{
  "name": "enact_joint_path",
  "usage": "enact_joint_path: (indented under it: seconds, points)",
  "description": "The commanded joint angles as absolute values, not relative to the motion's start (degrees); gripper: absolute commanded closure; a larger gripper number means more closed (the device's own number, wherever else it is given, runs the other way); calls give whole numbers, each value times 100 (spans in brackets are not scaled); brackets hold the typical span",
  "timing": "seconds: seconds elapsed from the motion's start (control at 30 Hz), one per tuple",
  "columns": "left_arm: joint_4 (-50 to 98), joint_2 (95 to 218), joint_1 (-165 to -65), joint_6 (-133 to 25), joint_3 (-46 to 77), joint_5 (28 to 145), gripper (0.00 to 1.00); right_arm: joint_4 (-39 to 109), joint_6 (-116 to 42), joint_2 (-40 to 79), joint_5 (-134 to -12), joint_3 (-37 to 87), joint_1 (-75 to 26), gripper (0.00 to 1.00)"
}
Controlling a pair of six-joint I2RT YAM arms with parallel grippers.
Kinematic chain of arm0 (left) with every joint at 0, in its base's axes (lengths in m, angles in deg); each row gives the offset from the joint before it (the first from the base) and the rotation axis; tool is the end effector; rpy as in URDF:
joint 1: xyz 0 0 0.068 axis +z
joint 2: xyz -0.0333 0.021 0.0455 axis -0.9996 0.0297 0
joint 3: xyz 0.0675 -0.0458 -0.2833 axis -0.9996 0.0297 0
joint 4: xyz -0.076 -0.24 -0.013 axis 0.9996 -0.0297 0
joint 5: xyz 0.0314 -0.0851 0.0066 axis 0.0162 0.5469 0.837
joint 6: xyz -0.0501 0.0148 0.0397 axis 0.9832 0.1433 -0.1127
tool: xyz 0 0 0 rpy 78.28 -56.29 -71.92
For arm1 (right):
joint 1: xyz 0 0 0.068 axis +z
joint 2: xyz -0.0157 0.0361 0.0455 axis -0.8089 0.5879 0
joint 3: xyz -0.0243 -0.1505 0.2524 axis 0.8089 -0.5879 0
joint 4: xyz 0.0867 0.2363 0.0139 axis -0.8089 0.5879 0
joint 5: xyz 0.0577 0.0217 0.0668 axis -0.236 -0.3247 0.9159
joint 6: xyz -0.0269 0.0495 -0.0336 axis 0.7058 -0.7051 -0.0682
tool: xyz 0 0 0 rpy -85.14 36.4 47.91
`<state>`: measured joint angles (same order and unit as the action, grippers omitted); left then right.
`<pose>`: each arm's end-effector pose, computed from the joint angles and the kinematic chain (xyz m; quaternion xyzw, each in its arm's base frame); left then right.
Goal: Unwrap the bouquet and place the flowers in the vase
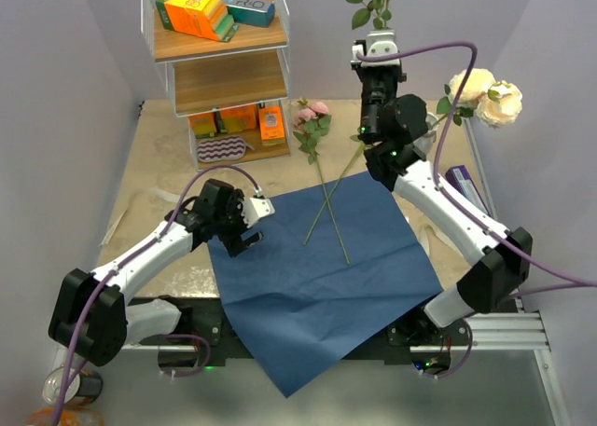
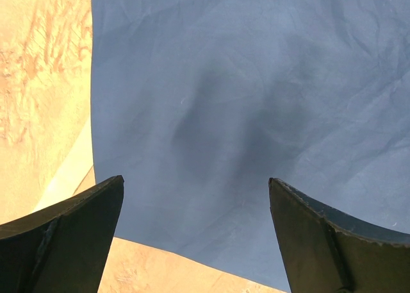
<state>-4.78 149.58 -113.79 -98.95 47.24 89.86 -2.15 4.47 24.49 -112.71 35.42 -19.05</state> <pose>0.1956 -0.1049 0.2206 0.4916 0.8113 -0.0771 0.3069 0.2864 0.1663 0.5295 -0.0400 0.4960 -0.1229 0.8586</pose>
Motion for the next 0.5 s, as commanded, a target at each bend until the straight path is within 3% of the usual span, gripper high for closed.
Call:
enact_joint_path:
  seconds: [0.0, 0.47]
  points:
    - [-155, 14960, -11335, -9960, 4718, 9094, 1, -2469, 2319, 2945, -11731, 3777, -1971, 100]
    - [-67, 15126, -11150, -10250, 4631, 9463, 1, -3454, 2796, 3561, -11881, 3865, -2806, 100]
